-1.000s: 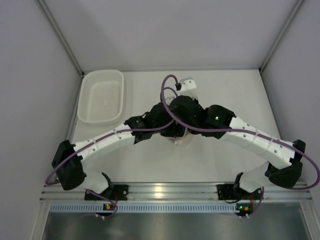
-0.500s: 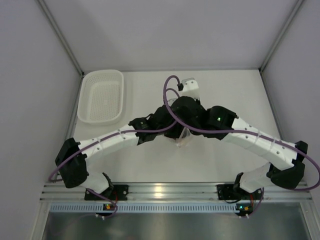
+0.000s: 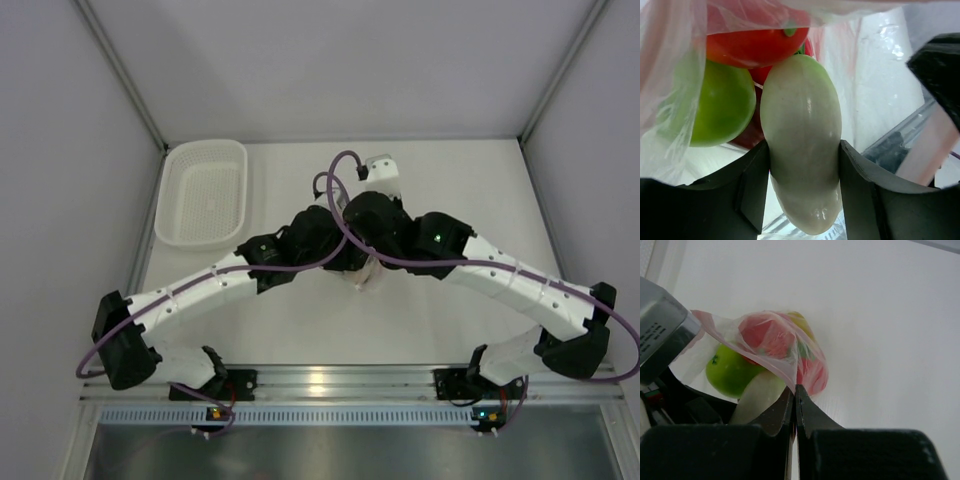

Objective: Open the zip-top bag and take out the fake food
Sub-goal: Pick up the fake vegetable from the zipper food storage bag.

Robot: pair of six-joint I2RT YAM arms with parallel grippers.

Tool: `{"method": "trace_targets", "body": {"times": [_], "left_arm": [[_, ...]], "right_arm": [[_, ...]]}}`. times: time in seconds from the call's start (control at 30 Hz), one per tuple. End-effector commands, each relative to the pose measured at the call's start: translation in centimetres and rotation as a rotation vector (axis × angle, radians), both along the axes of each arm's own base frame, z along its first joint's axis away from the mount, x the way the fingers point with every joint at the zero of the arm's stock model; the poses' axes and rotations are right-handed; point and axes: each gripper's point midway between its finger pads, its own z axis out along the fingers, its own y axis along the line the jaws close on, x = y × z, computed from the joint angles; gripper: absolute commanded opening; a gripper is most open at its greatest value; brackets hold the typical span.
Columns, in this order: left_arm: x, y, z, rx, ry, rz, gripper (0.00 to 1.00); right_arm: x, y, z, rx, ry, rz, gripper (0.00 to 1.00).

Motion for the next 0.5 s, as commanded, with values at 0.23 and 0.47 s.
{"method": "trace_targets", "body": {"times": [0.23, 0.47], "left_arm": [[-0.3, 1.5, 6.6, -0.090, -0.119, 0.015, 0.00], [-1.0, 2.4, 9.2, -0.128, -0.166, -0.003, 0.00]], "right_arm": [[2.3, -1.1, -0.4, -0.009, -0.022, -0.061, 0.00], [3.3, -1.3, -0.6, -0.015, -0.013, -0.070, 0.00]]}}
